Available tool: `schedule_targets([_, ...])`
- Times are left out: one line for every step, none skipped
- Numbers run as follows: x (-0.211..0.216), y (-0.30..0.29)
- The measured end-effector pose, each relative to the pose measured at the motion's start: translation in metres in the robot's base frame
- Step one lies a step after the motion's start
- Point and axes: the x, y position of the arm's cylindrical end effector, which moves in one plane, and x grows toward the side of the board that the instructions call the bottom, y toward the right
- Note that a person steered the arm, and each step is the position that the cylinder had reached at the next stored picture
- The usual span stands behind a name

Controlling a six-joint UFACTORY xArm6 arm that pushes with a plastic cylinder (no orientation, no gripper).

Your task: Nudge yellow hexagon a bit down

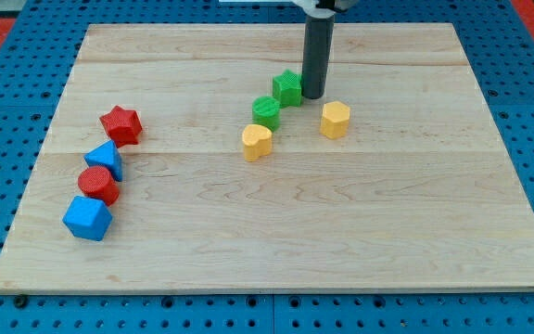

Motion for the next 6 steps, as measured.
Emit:
schedule_targets([-0.005, -0.015])
schedule_targets([-0.016, -0.022])
schedule_targets([-0.018, -0.015])
schedule_targets([-0.009, 0.033])
schedule_targets([0.016, 0.06])
schedule_targets([0.059, 0.051])
